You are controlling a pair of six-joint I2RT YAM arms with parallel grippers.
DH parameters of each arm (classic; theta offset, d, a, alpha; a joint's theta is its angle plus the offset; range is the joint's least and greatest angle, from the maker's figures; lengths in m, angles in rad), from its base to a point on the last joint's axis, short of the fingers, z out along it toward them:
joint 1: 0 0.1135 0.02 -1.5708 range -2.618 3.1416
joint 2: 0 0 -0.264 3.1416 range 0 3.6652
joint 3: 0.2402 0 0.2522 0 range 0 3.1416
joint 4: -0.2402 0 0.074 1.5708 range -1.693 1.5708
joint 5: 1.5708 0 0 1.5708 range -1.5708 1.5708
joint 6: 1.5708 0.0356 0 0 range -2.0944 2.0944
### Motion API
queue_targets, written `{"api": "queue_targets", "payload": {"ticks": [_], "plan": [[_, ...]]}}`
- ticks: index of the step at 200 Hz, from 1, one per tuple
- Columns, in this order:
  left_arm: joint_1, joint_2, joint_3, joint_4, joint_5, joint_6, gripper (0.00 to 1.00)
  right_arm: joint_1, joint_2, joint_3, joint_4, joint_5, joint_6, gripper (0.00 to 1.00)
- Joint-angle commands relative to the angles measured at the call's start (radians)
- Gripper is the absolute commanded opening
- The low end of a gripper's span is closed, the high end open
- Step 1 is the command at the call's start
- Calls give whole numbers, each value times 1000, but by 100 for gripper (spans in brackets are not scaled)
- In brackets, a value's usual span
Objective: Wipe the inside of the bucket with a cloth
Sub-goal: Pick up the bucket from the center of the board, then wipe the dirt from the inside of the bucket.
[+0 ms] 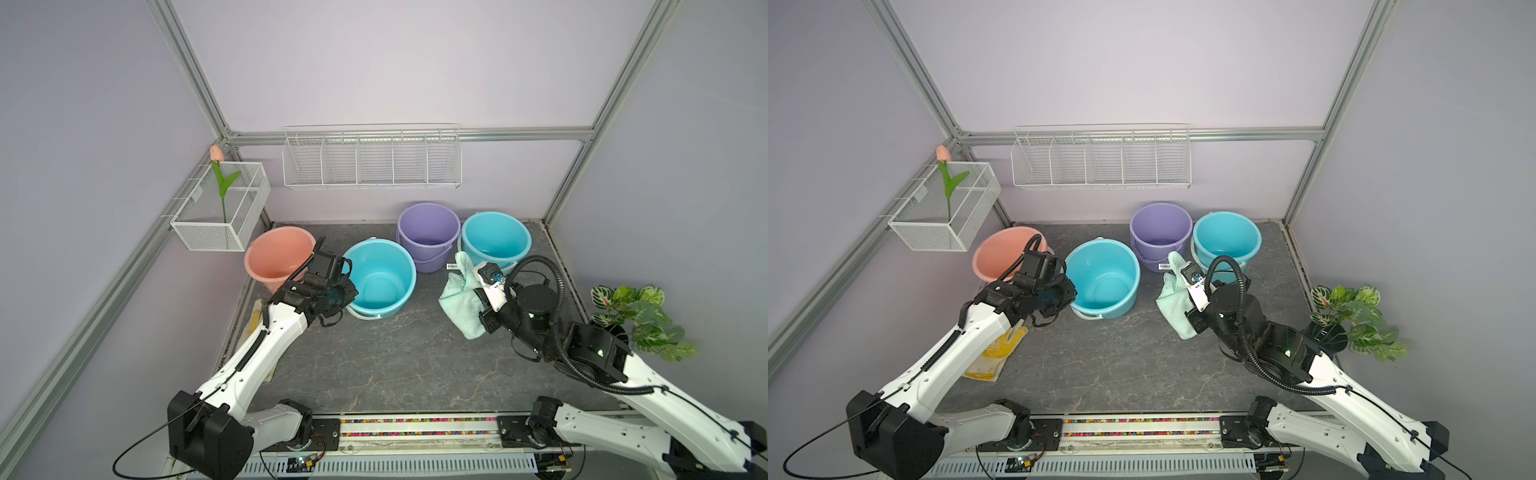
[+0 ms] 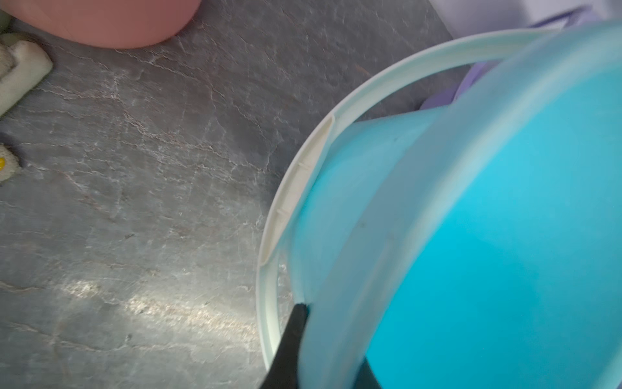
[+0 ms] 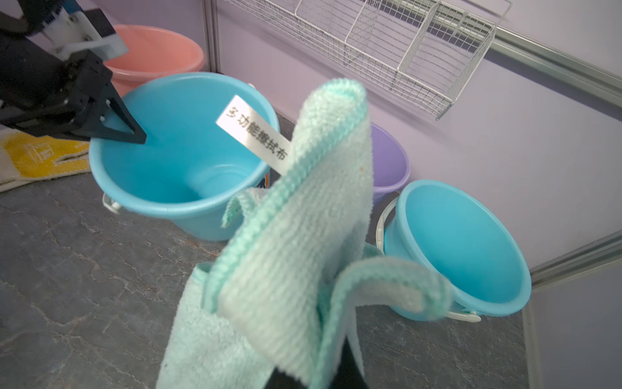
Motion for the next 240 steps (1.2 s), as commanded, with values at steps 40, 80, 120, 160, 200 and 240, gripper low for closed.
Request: {"api": "queue_targets", "payload": {"ticks": [40, 80, 120, 160, 200, 240], "plan": [[-199, 17, 48, -162, 28, 197, 0, -2, 25, 121, -32, -197, 18, 7], [-320, 59, 77, -159, 7, 226, 0, 8, 66, 131, -38, -278, -2, 7], [-409, 60, 77, -94, -13, 241, 0, 32, 101, 75, -4, -348, -57, 7], [-457, 58, 70, -47, -17, 257, 0, 62, 157, -17, 37, -364, -143, 7], [-484, 30, 49, -20, -27, 280, 0, 126, 176, -167, 136, -334, -394, 7], [-509, 25, 41, -29, -34, 334, 0, 149, 186, -248, 154, -346, -690, 7]]}}
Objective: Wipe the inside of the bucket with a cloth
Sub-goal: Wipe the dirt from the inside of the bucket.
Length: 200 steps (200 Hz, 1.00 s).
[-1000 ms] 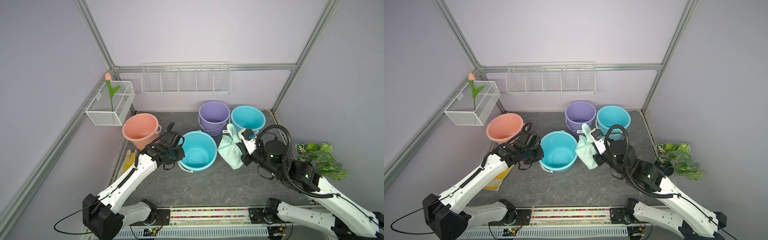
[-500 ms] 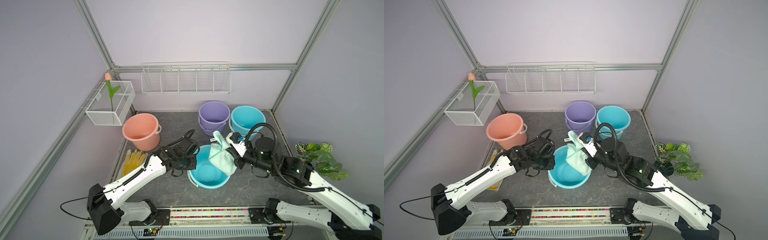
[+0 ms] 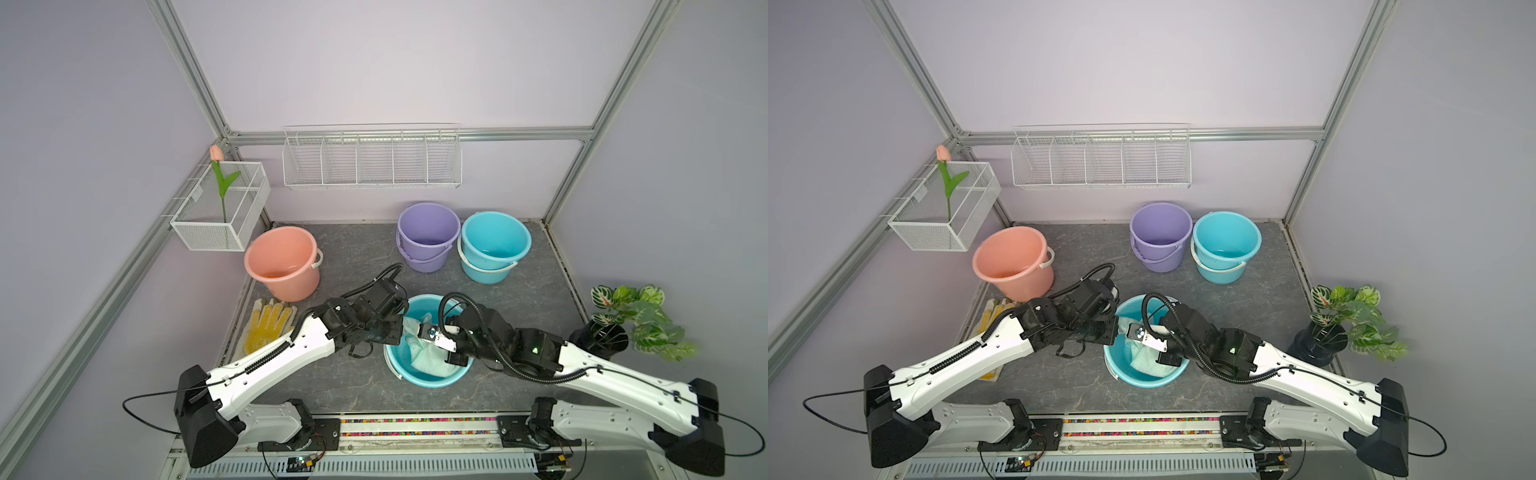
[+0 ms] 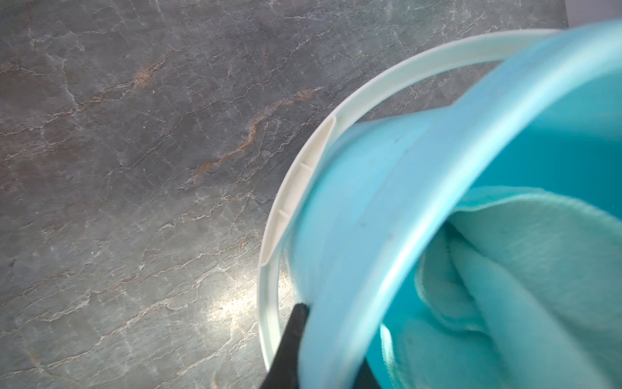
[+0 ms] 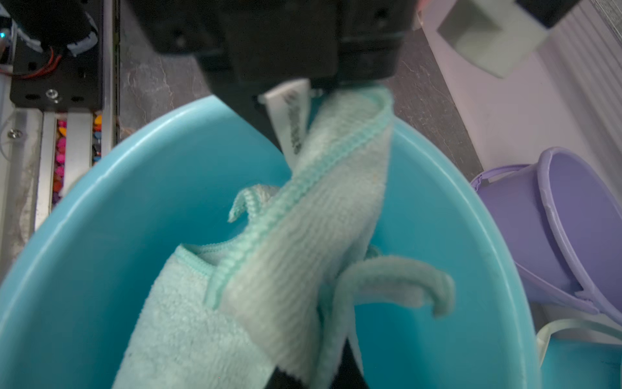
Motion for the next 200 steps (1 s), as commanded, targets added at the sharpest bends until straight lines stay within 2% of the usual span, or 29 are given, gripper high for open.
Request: {"api": "queue_targets", "payload": {"ticks": [1, 44, 105, 145, 200], "plan": [[-19, -23, -3, 35, -14, 49, 0, 10, 4, -31, 55, -12, -264, 7], [-64, -19, 2, 29, -28, 97, 0, 9, 27, -76, 66, -9, -601, 7], [-110, -30, 19, 17, -43, 145, 0, 11, 120, -94, 136, 0, -909, 7], [-136, -30, 30, 19, -35, 171, 0, 7, 224, -75, 190, -6, -1009, 7], [-164, -27, 30, 12, -37, 174, 0, 1, 380, -55, 351, 114, -1059, 7]]}}
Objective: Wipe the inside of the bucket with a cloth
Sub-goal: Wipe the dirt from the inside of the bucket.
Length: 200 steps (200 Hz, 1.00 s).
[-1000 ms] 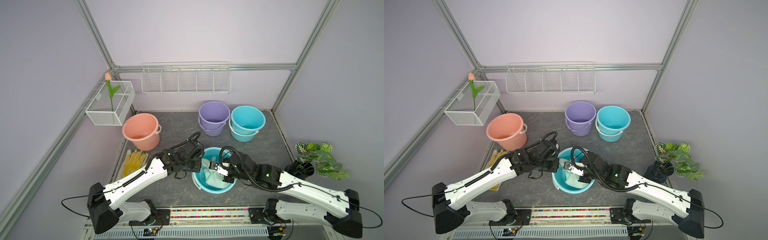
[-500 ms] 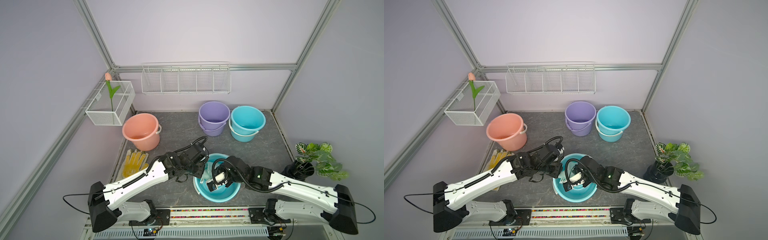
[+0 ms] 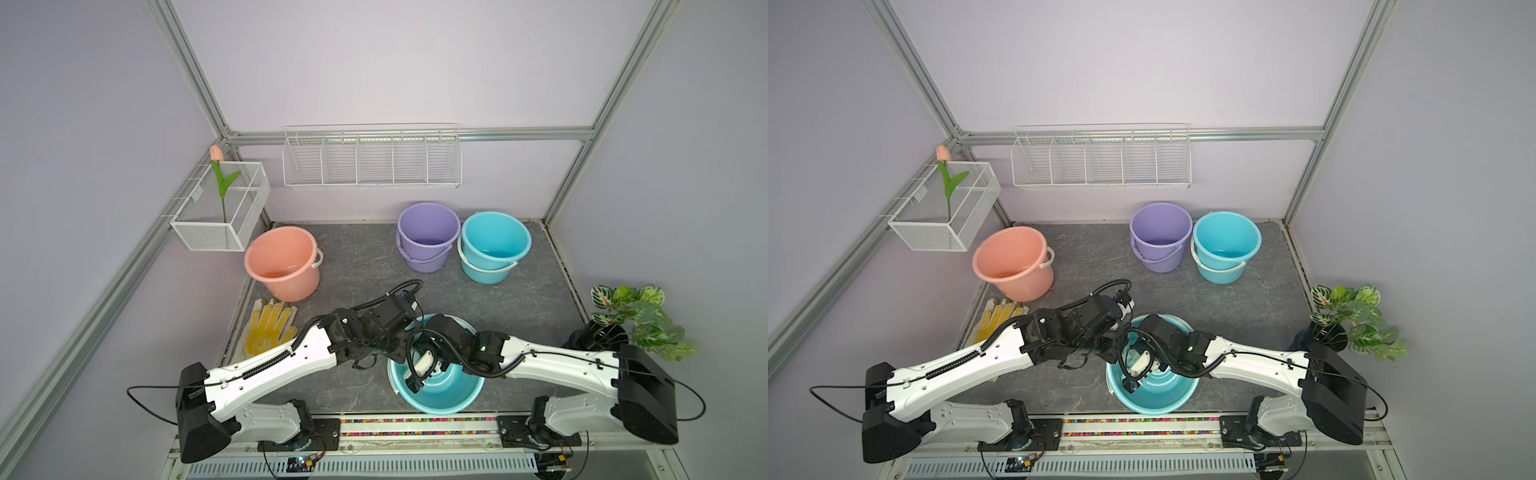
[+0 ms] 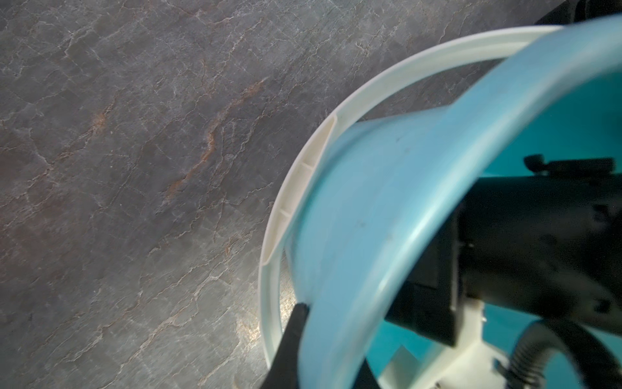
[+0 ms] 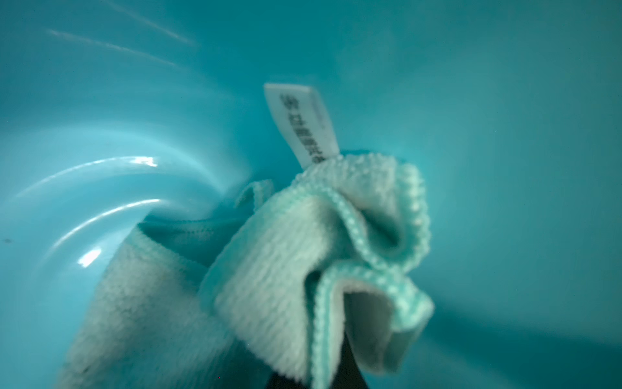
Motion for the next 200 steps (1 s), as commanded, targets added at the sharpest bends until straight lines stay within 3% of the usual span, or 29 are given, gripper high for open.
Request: {"api": "queue_targets", "payload": {"ticks": [1, 55, 106, 156, 200], "plan": [[-14, -17, 30, 12, 8, 22, 0, -5, 53, 21, 113, 74, -57, 7], [-21, -19, 54, -71, -97, -31, 0, -10, 138, 62, -29, 282, -65, 7], [-23, -6, 87, -164, -201, -105, 0, 17, 152, 145, -392, 363, 112, 7], [-27, -29, 79, -153, -272, -128, 0, 49, 159, 160, -611, 201, 244, 7], [-50, -32, 54, -120, -332, -153, 0, 52, 175, 204, -713, -135, 341, 7]]}}
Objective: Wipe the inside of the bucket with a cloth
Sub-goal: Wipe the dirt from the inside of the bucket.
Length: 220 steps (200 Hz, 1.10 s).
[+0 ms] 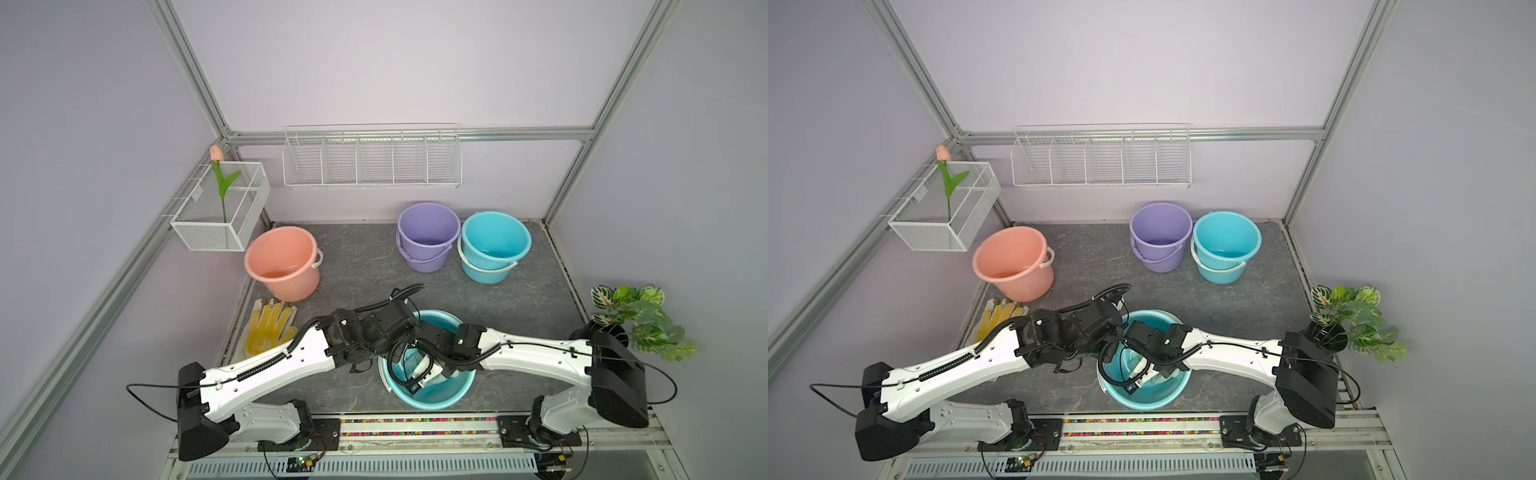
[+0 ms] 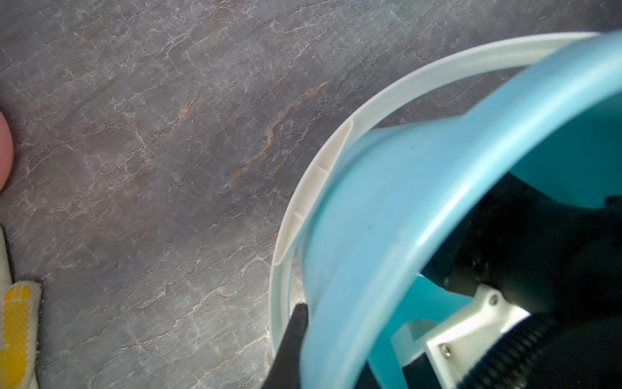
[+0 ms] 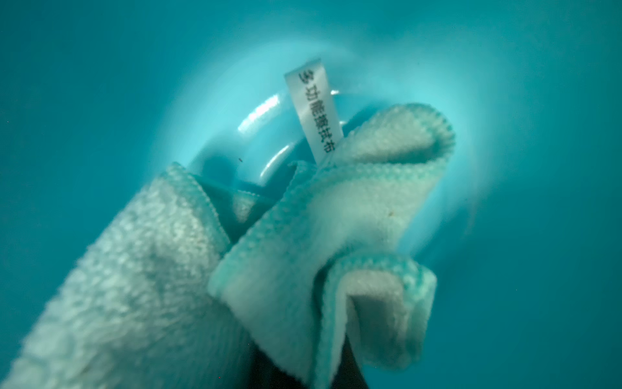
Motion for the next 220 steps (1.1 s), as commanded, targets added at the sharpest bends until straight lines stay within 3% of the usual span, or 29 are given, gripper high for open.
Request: {"api": "queue_targets", "payload": {"ticks": [1, 38, 90, 112, 138, 172, 198, 220], "plan": [[-1, -29, 2, 16, -131, -46, 0, -3, 32, -1, -207, -246, 81, 7], [-5, -44, -39, 70, -125, -53, 0, -3, 33, -21, -94, -471, 132, 7], [-13, -25, -55, 96, -95, -54, 0, -12, -2, -118, 302, -691, 249, 7], [-16, -19, -56, 114, -68, -42, 0, -14, -8, -186, 531, -714, 326, 7], [-18, -1, -48, 117, -43, -32, 0, -13, -14, -264, 815, -649, 407, 7], [-25, 14, -49, 123, -25, -31, 0, -9, 10, -329, 1109, -461, 445, 7], [-29, 19, -49, 123, -20, -35, 0, 11, 43, -329, 1197, -285, 410, 7], [-31, 19, -51, 122, -19, -36, 0, 34, 74, -315, 1187, -109, 295, 7]]}}
